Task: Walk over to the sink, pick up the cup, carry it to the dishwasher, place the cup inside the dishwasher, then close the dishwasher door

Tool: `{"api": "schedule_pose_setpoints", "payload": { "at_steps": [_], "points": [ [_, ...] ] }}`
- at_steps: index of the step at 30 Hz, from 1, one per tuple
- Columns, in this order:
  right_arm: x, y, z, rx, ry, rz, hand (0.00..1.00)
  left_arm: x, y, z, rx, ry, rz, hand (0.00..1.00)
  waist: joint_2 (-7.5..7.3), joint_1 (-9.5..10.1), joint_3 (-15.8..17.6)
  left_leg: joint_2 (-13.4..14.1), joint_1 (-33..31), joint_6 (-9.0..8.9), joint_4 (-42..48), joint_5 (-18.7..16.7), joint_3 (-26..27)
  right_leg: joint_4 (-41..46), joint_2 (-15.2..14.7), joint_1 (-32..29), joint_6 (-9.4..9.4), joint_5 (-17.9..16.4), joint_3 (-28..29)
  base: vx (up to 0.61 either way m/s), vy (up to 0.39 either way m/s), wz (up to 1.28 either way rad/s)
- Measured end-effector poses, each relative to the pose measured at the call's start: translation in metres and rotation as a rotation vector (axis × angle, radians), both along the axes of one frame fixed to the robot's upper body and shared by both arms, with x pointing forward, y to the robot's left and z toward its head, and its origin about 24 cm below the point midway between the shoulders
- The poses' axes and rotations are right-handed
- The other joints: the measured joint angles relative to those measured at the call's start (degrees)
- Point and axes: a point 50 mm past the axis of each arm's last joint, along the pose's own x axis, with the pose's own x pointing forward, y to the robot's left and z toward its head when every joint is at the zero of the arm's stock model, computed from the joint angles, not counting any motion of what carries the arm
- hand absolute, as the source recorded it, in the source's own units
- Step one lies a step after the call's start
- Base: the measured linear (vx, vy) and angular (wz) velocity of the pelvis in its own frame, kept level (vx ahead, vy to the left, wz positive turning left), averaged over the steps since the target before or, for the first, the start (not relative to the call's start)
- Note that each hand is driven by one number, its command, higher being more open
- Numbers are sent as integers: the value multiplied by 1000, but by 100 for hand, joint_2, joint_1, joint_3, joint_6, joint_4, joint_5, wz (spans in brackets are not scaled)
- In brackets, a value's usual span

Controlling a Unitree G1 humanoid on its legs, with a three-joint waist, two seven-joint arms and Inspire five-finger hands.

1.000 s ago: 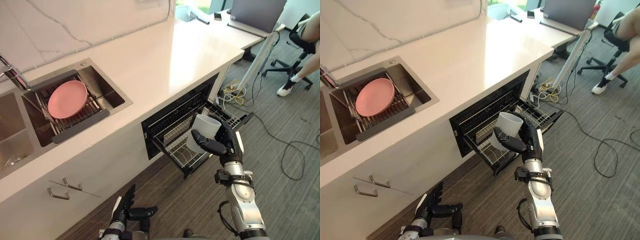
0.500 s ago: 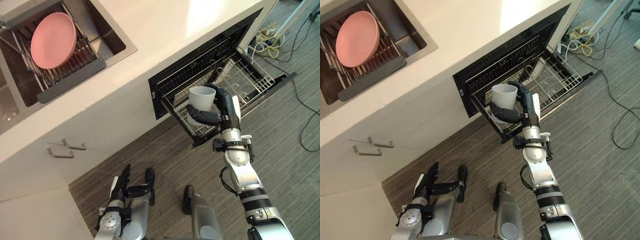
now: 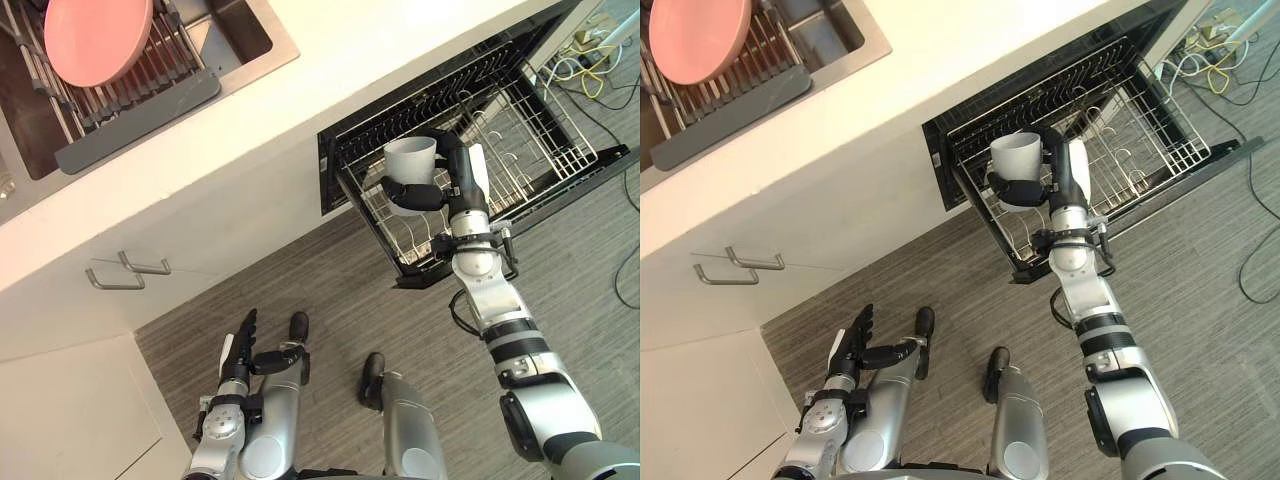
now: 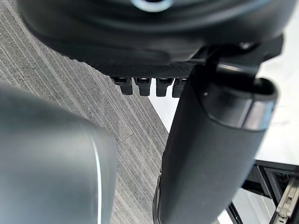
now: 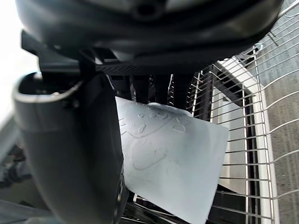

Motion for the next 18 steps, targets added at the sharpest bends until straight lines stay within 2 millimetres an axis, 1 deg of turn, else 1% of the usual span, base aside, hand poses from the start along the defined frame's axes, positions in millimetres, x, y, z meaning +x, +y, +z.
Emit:
{"api": "schedule_pose_setpoints", "payload": {
  "at_steps": [1, 5, 7, 9, 14, 18],
  "points": [
    [3, 1, 6, -11, -7, 1, 0, 3, 0, 2, -1, -13, 3, 100, -6, 3, 70, 7, -11, 3, 35, -16, 0, 8, 5, 0, 0, 0, 1, -20, 9, -4],
    [16, 0, 24, -32, -19, -18, 0, 10, -1, 6, -6, -35, 4, 100, -25, 47, 103, 26, -239, 10, 177, -63, -9, 90, 17, -194, 1, -13, -1, -5, 2, -1],
    [20, 0, 27, -34, -11, -28, 0, 12, -1, 7, -5, -40, 6, 100, -64, 74, 134, 25, -244, 10, 176, -64, -15, 89, 16, -195, 0, -14, -13, 6, -6, 3],
    [23, -6, 28, -48, 2, -50, 0, 15, -1, 8, -9, -48, 10, 100, -70, 131, 138, 14, -272, 9, 176, -64, -52, 89, 5, -198, -6, -18, -80, 15, -17, 9],
    [33, -8, 37, -87, 38, -79, 0, 17, -3, 9, -23, -55, 28, 100, -71, 146, 138, 1, -384, 8, 184, -63, -107, 91, -6, -268, -10, -20, -173, 5, -11, 4],
    [36, -9, 36, -116, 58, -93, 0, 18, -4, 10, -24, -58, 34, 100, -72, 153, 138, -21, -421, 6, 174, -62, -159, 92, -41, -269, -14, -23, -299, 11, -11, 7]
  ]
}}
